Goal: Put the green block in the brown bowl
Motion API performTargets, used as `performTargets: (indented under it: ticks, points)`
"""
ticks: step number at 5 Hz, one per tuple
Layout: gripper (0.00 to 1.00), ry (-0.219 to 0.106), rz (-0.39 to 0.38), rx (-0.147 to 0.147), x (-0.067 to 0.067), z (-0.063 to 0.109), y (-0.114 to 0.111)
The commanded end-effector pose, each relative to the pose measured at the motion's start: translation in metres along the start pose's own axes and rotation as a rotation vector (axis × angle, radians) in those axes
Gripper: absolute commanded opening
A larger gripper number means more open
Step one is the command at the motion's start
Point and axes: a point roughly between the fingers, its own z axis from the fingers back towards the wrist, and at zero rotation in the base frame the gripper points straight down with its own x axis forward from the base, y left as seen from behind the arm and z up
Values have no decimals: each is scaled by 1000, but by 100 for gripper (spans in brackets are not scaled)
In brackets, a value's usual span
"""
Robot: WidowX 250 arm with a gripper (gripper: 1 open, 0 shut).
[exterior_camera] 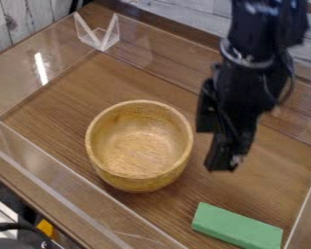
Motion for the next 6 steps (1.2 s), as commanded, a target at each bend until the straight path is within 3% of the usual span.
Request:
performTargets:
  ticks: [1, 3, 5, 6]
  points:
    - [100, -43, -110, 35, 5, -2, -13]
    - [100, -40, -273, 41, 13, -29, -30]
    - [100, -36, -351, 69, 19, -51, -34]
    - [100, -56, -354, 86, 20, -56, -31]
